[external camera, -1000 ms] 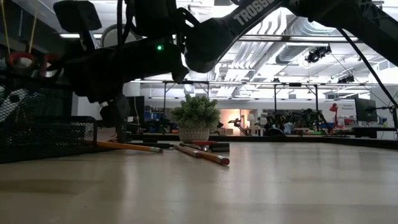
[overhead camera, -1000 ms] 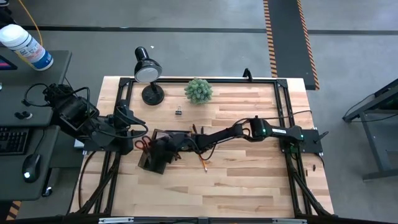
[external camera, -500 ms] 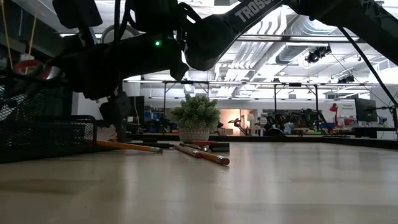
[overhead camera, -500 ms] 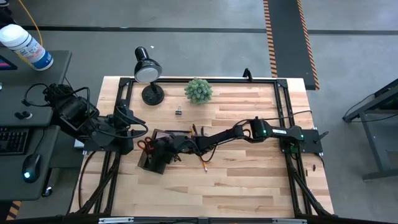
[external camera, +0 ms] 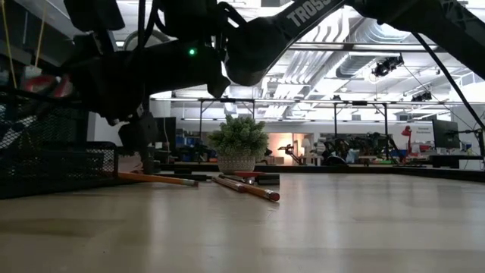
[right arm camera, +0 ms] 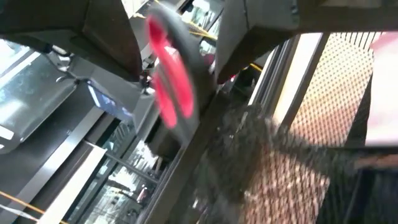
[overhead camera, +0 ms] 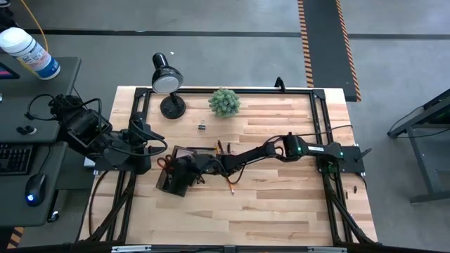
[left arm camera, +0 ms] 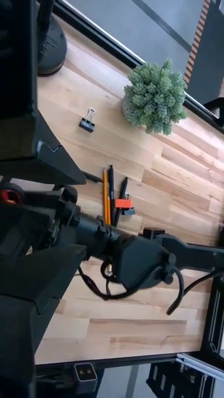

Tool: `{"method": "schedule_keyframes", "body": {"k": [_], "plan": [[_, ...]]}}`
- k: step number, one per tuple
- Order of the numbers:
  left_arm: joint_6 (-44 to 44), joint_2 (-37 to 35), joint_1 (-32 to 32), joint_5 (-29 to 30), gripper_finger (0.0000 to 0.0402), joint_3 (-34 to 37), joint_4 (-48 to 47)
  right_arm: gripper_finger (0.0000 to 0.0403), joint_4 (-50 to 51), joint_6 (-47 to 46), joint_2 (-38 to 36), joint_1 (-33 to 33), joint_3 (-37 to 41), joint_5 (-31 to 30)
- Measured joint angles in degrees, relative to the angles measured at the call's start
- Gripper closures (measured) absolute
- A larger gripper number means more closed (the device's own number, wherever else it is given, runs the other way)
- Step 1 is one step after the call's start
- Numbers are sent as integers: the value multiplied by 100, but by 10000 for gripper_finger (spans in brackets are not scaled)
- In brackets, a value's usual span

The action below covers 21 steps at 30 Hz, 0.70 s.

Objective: Pick and place office supplies into organizer
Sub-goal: Put the black scissors into the desk organizer

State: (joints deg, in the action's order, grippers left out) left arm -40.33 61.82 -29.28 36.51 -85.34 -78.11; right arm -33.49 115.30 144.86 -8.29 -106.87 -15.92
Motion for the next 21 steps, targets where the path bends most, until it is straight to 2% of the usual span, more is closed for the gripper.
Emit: {"method": "schedule_keyframes", "body": {"k": [9,21], "plan": [[6,0,1,0,247,0,0,166,-82,-4,-2,-42,0,-175],[15,0,0,0,247,0,-2,163,-493,9,-11,-22,0,-276]]}}
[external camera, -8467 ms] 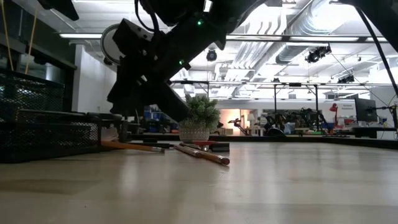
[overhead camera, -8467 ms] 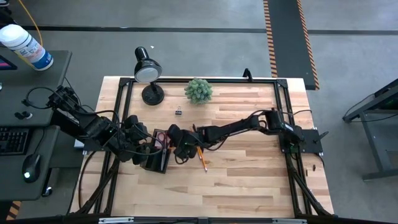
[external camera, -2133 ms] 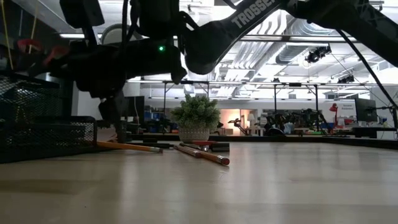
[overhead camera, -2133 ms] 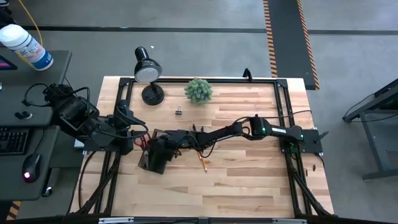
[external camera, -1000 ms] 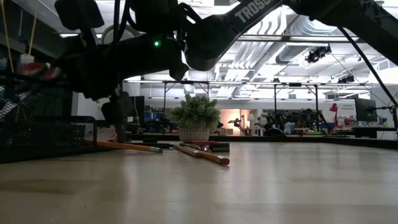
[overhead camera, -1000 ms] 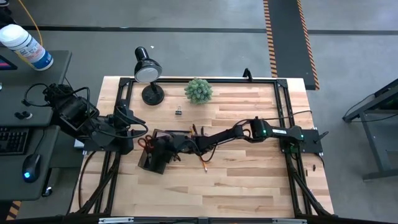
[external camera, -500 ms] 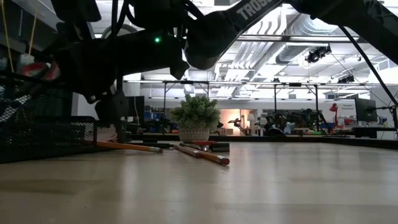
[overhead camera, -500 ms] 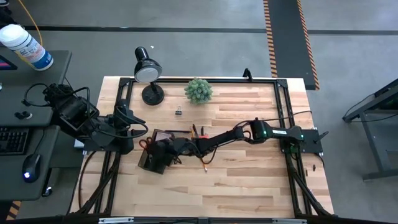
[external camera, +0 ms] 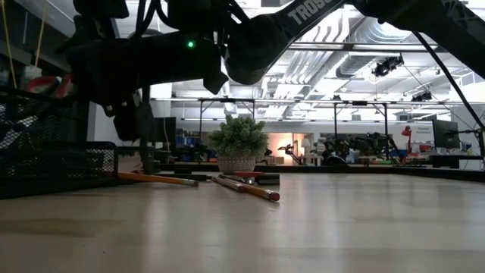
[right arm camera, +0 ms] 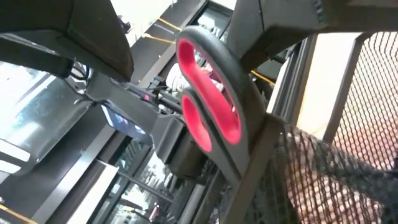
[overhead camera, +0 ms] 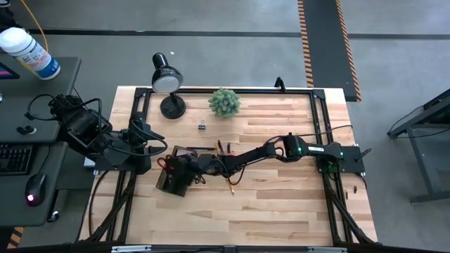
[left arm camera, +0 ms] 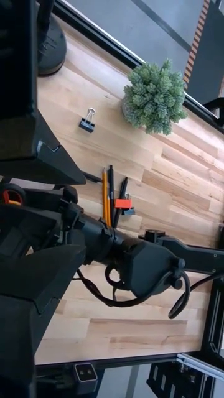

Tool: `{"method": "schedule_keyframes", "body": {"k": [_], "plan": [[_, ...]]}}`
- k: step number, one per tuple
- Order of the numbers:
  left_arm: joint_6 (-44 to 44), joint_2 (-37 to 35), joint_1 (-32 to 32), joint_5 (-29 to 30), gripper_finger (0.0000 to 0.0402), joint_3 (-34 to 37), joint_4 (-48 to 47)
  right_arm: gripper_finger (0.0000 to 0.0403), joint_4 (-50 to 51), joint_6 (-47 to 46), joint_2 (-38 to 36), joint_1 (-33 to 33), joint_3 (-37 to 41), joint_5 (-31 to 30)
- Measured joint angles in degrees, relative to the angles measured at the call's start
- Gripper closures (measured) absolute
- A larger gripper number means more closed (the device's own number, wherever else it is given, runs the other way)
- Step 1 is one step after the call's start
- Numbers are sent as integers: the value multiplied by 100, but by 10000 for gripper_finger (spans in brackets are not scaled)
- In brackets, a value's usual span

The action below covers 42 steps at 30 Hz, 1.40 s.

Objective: Pick and place office supplies into organizer
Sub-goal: Put the black scissors into the desk organizer, then put the left orange pencil into the desk organizer

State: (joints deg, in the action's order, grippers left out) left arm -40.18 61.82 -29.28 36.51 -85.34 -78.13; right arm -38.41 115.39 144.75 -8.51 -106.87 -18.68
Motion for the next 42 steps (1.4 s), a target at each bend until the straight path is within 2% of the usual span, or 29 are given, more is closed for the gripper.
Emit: {"method": "schedule_keyframes", "body": {"k": [11,18,23,28,32,42], "plan": [[94,0,0,-2,247,0,-4,164,4,-338,-99,187,0,-321],[96,0,0,-2,247,0,-10,166,112,-1153,-406,284,0,-884],[96,0,0,-2,247,0,-46,167,1148,-2409,-826,436,0,-1279],[96,0,0,-2,247,0,-108,167,2297,-3596,-1138,495,0,-1401],[114,0,0,49,247,0,-147,167,3041,-4018,-1185,467,0,-1819],[138,0,2,146,247,0,-197,167,5730,-6373,-1683,591,2,-1941]]}}
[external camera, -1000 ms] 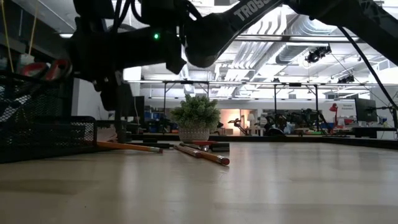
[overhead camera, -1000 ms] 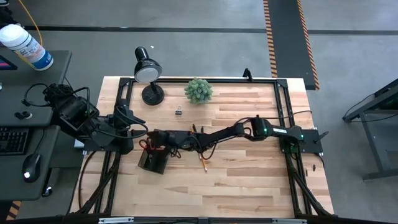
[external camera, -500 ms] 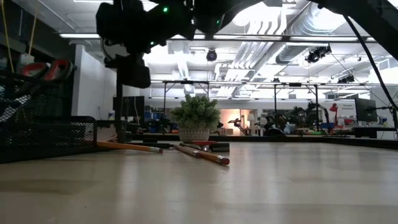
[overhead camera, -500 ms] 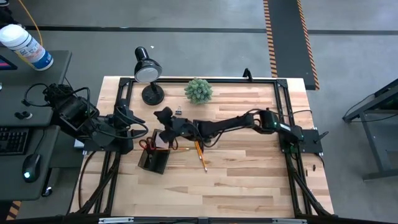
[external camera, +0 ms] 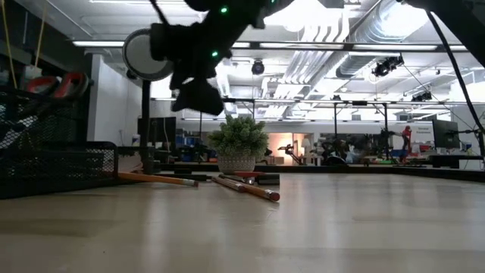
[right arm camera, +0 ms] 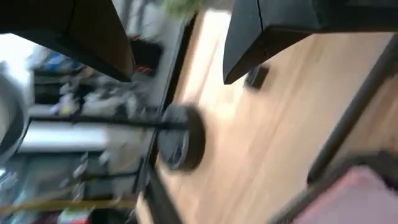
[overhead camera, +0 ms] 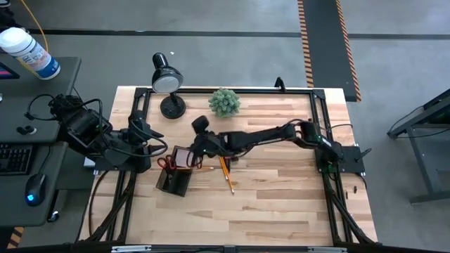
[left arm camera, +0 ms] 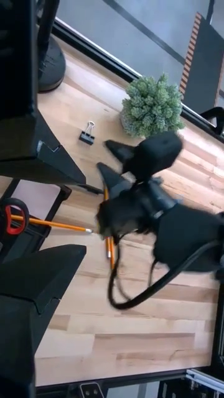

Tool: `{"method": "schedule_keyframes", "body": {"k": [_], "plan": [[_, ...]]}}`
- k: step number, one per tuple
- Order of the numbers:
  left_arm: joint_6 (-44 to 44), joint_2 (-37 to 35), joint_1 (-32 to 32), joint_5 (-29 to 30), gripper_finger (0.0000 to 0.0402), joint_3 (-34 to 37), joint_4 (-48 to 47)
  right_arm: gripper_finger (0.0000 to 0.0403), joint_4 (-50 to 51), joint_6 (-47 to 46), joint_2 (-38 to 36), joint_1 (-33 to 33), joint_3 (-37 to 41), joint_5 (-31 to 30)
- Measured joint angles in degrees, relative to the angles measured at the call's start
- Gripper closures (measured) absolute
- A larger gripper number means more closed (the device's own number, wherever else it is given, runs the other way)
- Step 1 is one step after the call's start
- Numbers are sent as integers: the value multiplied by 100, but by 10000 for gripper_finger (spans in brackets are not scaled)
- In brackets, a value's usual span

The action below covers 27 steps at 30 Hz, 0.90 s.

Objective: Pick and place office supplies into organizer
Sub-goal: Put the left orange pencil into the desk organizer

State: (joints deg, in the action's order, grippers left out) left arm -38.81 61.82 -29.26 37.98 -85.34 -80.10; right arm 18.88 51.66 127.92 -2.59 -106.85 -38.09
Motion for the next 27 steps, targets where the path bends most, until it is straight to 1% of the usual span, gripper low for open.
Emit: {"method": "schedule_keyframes", "body": {"k": [2,6,8,10,15,18,19,21,24,26,27], "plan": [[0,0,-2,0,247,0,-6,167,538,-657,-201,84,0,204],[0,0,-1,20,247,0,-8,167,1692,-1955,-475,259,15,1180],[0,0,-2,39,247,0,-8,167,1863,-2290,-616,302,293,1467],[0,0,-2,63,247,0,-6,167,1697,-2337,-830,307,837,1459],[0,0,-2,65,247,0,-6,167,299,-2365,-1625,253,2543,1222],[0,0,0,75,247,0,-6,167,-935,-2539,-2162,168,3499,1212],[0,0,0,104,247,0,-3,167,-1447,-2696,-2342,148,3785,1364],[0,0,0,163,247,0,-2,167,-2522,-3108,-2609,136,4308,1914],[-1,21,-1,282,247,0,2,167,-4042,-3744,-2794,144,4950,3002],[0,26,-1,344,247,2,12,167,-4748,-4046,-2788,146,5223,3628],[0,24,-2,363,247,2,18,167,-4961,-4146,-2735,134,5292,3834]]}}
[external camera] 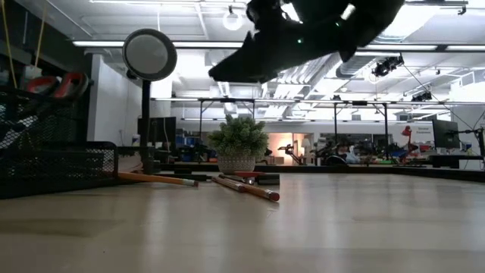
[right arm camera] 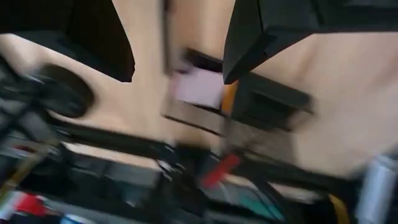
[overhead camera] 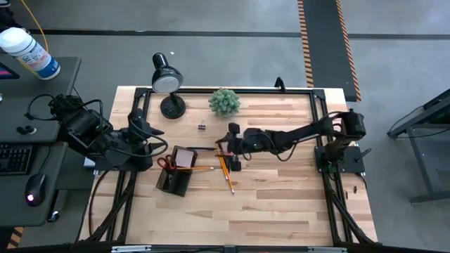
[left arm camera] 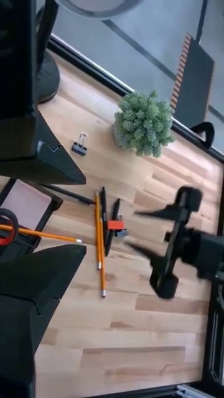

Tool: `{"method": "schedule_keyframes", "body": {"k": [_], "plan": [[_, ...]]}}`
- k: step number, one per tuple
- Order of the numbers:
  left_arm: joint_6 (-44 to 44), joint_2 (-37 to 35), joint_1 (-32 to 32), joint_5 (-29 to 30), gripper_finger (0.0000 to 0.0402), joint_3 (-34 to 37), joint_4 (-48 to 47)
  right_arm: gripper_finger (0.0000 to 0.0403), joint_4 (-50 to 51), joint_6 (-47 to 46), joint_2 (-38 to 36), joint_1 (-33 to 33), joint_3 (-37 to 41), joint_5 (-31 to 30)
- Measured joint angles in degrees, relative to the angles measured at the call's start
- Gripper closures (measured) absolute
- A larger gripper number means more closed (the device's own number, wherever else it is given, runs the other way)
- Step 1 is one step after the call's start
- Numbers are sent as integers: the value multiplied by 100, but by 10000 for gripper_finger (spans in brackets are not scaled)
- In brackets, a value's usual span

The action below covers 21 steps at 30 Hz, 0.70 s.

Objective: Pick and place office supplies into organizer
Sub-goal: Put the left orange pencil into the desk organizer

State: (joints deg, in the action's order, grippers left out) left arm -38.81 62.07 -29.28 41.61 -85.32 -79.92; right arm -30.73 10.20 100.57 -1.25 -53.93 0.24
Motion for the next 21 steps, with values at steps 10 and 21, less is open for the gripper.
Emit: {"method": "schedule_keyframes", "body": {"k": [10,21], "plan": [[-2,126,0,3,247,0,15,167,231,-450,1152,-285,-856,279],[36,353,0,-107,247,2,-9,167,1229,-1016,2301,-368,-2008,-76]]}}
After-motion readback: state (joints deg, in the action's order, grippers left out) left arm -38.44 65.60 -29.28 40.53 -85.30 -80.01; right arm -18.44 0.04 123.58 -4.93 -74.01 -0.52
